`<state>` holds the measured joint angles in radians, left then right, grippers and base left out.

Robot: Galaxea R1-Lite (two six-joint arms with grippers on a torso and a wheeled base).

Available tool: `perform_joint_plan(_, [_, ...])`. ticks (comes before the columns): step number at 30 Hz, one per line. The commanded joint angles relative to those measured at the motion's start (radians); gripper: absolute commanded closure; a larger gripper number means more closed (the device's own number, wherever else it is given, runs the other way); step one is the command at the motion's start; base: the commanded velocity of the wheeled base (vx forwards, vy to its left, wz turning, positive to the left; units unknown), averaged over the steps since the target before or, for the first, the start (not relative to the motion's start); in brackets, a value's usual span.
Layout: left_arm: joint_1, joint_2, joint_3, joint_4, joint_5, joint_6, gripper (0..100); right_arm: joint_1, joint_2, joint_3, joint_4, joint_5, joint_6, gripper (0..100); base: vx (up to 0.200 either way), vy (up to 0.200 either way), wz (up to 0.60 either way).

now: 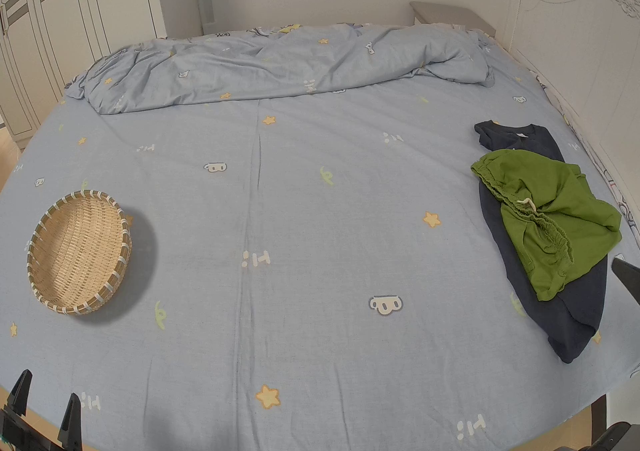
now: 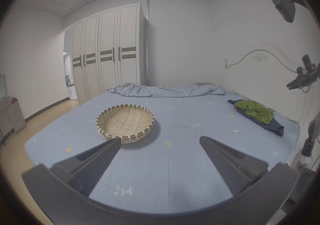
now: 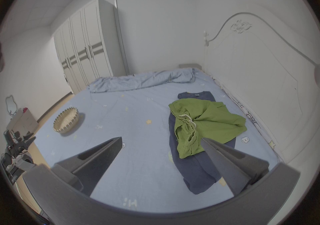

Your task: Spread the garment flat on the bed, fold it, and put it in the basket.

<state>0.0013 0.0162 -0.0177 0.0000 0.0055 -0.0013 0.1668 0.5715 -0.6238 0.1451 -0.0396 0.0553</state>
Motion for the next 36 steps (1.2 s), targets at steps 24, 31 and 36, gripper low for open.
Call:
perform_joint_plan(24, [0.0,-0.016,0.018,0.0,0.001,0.0,0,-0.044,1.19,-0.617,-0.17,-0.358,-0.127,0,0.0,0.0,0.0])
perform_joint_plan(31, [0.0,-0.016,0.018,0.0,0.001,0.0,0,-0.035,1.22,-0.642,-0.17,-0.361,-0.13,0,0.0,0.0,0.0])
perform_joint_plan(36, [0.0,-0.016,0.018,0.0,-0.001,0.0,0,-0.039,1.251,-0.677,-0.17,-0.361,-0.13,0,0.0,0.0,0.0])
